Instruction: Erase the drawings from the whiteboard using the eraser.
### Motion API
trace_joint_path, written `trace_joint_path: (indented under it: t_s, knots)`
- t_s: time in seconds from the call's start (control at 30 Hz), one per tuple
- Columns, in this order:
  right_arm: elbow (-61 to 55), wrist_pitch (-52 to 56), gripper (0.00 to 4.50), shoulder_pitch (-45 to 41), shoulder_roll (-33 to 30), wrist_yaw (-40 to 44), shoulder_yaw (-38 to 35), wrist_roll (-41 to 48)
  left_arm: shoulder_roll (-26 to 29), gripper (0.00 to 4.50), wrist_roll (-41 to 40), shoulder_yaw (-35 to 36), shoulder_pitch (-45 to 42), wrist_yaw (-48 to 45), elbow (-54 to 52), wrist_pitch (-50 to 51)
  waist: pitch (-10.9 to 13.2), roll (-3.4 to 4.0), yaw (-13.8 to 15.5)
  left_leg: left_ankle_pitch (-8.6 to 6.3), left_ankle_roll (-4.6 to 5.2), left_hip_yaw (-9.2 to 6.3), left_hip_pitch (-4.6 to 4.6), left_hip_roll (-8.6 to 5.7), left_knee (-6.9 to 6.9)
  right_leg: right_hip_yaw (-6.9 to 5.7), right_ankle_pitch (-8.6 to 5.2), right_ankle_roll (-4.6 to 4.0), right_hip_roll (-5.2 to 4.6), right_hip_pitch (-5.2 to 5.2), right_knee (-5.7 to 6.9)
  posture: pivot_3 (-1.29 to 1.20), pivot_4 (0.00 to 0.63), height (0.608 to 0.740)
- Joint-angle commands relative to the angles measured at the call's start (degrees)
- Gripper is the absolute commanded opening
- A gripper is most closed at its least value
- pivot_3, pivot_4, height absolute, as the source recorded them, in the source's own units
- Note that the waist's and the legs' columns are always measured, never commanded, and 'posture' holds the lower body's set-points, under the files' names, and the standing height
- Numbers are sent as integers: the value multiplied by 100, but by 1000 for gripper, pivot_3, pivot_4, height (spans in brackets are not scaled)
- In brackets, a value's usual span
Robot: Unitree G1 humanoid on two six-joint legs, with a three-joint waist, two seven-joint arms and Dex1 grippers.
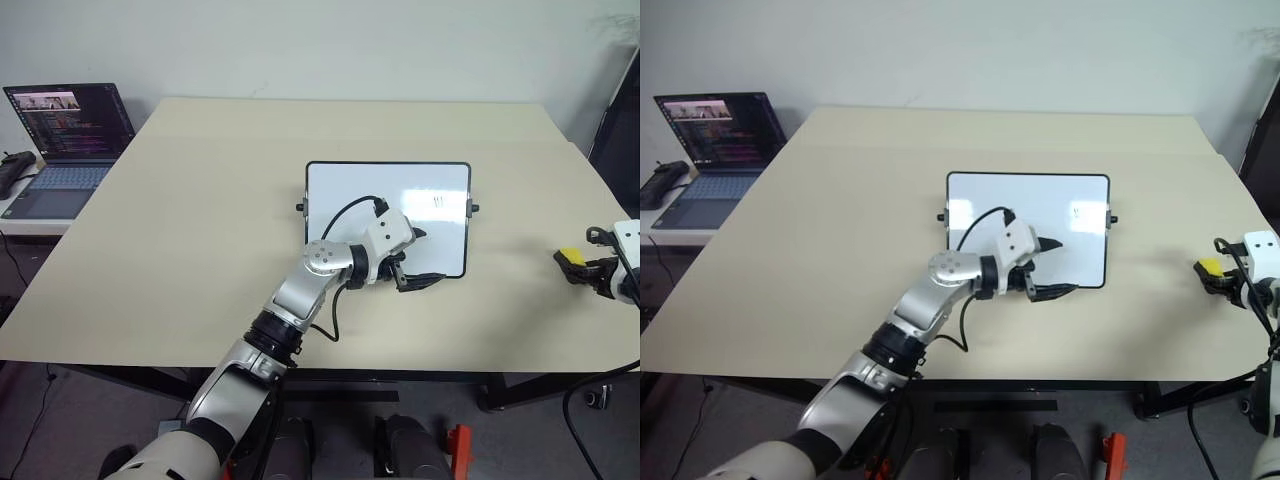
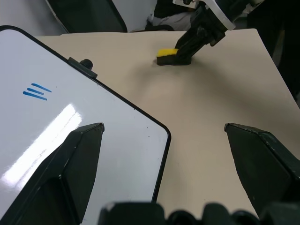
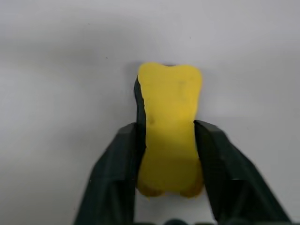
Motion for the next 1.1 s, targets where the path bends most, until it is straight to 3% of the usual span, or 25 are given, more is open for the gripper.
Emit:
trace_joint_path:
  t_s: [0.03, 0.37, 0.5, 0.73, 0.87, 0.97, 1.1]
  knots:
    - [29, -102, 1081, -183, -96, -29, -96, 14, -8, 4500, 23, 56, -5, 32, -273, -31, 0, 0, 0, 0, 0, 0, 0, 0, 0, 0, 0, 0, 0, 0, 0, 0, 150, 740]
    - [-457, -82, 1080, -286, -169, 322, -261, 277, 212, 4500, -142, 329, -16, 7, -543, 113, 0, 1, -10, 0, 0, 0, 0, 0, 0, 0, 0, 0, 0, 0, 0, 0, 150, 740]
    - [-1840, 159, 1070, -38, -186, 744, -341, 555, 743, 4500, -621, 869, 47, -145, -1391, 703, 2, 9, -88, 0, 0, 1, 0, 3, -1, 3, -2, 3, 1, -6, 7, 0, 150, 740]
    - [-5051, 751, 1069, 823, 130, 869, -594, 1357, 2283, 4500, -1223, 1930, 821, -395, -2696, 1429, -2, 14, -116, -1, 0, -7, 0, 10, -2, -6, -11, 16, 4, -5, 7, 0, 150, 740]
    - [-5861, 944, 1069, 988, 338, 769, -442, 1475, 2661, 4500, -1366, 2410, 1392, -259, -2976, 1370, -1, 14, -58, 0, -1, -9, -1, 11, 4, -8, -10, 16, 3, -3, 8, 0, 150, 740]
    - [-6332, 1119, 1068, 841, 533, 758, -210, 1573, 3068, 4500, -1670, 3159, 1864, -282, -3059, 1420, -1, 14, -4, 0, -1, -10, -1, 16, 6, -11, -6, 10, 3, -3, 8, 0, 150, 740]
    - [-6406, 1091, 1066, 621, 675, 760, 49, 1488, 3570, 4500, -1510, 3274, 2508, -416, -3185, 1159, -1, 14, 5, -1, -1, -5, -1, 56, 1, -11, -3, -5, 9, -9, 5, 0, 150, 740]
